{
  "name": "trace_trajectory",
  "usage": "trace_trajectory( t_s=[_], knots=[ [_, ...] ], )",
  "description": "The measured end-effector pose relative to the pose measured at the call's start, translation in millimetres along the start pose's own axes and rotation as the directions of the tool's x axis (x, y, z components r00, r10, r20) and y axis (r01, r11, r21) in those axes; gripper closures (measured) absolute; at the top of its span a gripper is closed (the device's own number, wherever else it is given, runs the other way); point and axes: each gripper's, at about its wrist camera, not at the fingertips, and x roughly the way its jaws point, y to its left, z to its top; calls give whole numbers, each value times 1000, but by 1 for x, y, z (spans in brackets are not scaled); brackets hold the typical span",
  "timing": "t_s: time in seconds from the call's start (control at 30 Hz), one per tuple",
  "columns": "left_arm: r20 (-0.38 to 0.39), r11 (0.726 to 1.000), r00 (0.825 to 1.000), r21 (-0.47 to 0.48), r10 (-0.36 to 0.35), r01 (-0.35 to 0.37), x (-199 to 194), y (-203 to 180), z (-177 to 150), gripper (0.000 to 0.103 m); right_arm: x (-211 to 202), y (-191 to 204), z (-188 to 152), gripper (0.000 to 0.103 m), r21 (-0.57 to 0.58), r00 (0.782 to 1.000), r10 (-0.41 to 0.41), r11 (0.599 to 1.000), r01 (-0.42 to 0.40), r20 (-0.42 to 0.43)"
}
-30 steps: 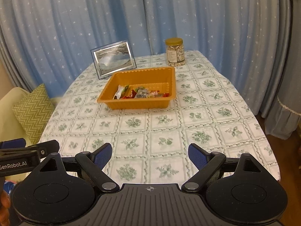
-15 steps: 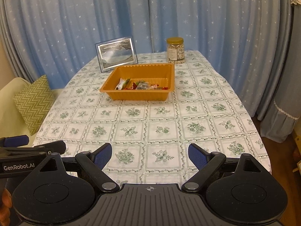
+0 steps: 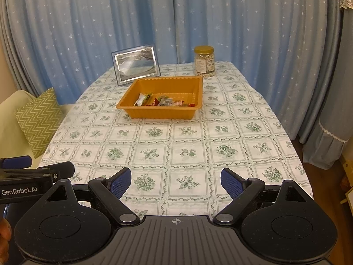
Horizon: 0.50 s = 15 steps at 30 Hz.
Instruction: Organize snacks
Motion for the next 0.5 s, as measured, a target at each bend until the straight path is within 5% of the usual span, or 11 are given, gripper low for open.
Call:
trace_trajectory(
  t_s=[0.5],
  knots=[
    [-6, 1000, 1000, 4, 0, 0, 2, -2, -1, 0, 0, 0, 0, 15, 9, 1000, 4, 1000, -4, -4]
  ],
)
